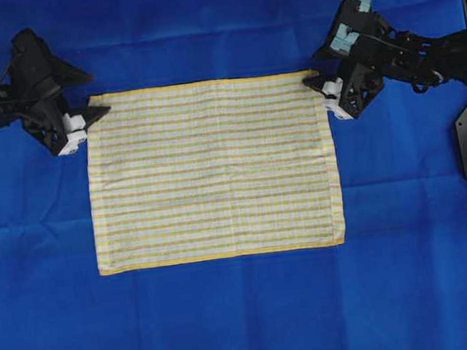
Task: Fold the yellow towel.
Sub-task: 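Grasp the far left and right towel corners with both grippers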
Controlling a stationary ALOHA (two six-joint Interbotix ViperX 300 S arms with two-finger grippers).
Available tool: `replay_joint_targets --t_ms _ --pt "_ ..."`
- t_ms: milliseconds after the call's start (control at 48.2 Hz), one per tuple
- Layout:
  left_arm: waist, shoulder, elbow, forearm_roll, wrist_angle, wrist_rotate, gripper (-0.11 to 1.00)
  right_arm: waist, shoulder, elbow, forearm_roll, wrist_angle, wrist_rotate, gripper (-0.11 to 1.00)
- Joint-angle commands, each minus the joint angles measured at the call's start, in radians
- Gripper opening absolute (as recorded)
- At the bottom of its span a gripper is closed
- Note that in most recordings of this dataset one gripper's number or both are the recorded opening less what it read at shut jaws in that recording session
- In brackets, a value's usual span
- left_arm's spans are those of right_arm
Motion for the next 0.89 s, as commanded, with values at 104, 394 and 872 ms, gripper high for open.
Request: replay_joint_targets --t_ms 104,394,872 --pt "0.008 0.043 -0.029 -0.002 0.031 -0.002 0.39 -0.003 -0.003 -0.008 0.005 -0.003 -0.002 0.35" --pt "0.008 0.060 -0.048 -0.003 0.061 -0.002 0.04 -0.003 -0.005 -0.011 0.005 -0.003 -0.002 0.04" --pt "0.046 -0.101 -0.057 -0.002 0.153 0.034 0.03 -0.008 -0.112 -0.005 0.014 0.031 -0.003 0.04"
